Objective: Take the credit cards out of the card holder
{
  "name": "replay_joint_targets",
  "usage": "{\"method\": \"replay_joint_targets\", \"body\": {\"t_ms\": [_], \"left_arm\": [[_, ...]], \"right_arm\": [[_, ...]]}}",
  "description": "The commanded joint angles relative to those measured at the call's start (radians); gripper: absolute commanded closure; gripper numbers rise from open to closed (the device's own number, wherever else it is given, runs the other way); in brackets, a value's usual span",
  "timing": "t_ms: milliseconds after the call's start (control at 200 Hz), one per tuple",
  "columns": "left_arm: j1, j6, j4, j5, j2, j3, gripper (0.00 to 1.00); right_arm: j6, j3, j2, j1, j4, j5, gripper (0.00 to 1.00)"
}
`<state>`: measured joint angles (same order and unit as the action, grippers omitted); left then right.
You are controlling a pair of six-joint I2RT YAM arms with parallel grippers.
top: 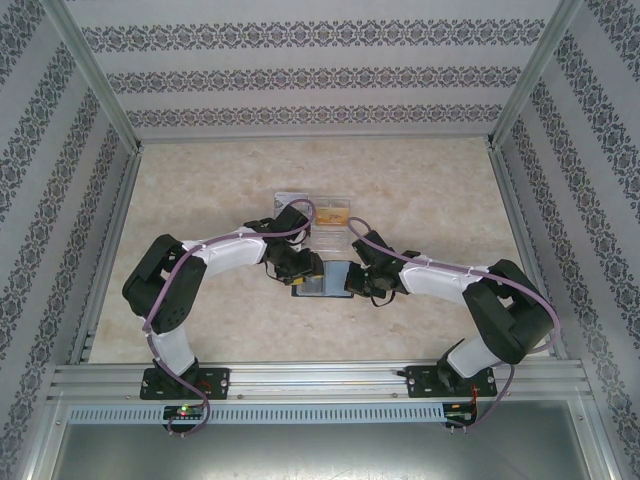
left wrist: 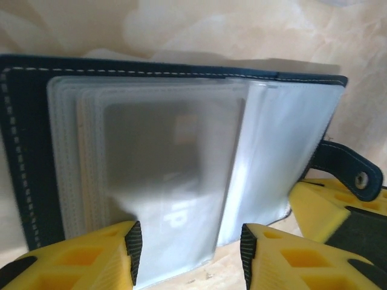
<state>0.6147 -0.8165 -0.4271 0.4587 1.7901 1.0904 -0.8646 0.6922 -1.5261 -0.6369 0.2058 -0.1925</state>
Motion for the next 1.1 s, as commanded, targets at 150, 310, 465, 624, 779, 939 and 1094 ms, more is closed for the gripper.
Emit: {"method": "replay_joint_targets", "body": {"t_ms": [150,310,465,624,779,939,1094], "left_arm": [[-0.001,0.036,-0.096,-0.060,-0.022,-0.005,0.46],[0.000,0.027,-0.053,-0.011,0.010,-0.002,0.46],[0.014,0.025,-0.017,0.038,0.041,0.017,0.54],[0.020,0.028,-0.019,0.036,0.055,0.030,0.63],[0.020,0.029,-0.022,0.026,0.055,0.026,0.69],[0.020,0.026,-0.022,0.014,0.055,0.017,0.72],[0.020,0.025,-0.022,0.017,0.059,0.017,0.75]], "right_arm": [[0.012,0.008,-0.026,0.000,0.055,0.025,1.00],[0.013,0.010,-0.036,-0.002,0.054,0.022,1.00],[0.022,0.009,-0.031,-0.004,0.045,0.012,0.99],[0.042,0.033,0.021,-0.007,0.055,0.003,0.96],[0.069,0.078,0.061,-0.022,0.104,0.014,0.92],[0.083,0.114,0.051,-0.055,0.136,0.033,0.87],[0.090,0.153,0.004,-0.086,0.155,0.043,0.81]]}}
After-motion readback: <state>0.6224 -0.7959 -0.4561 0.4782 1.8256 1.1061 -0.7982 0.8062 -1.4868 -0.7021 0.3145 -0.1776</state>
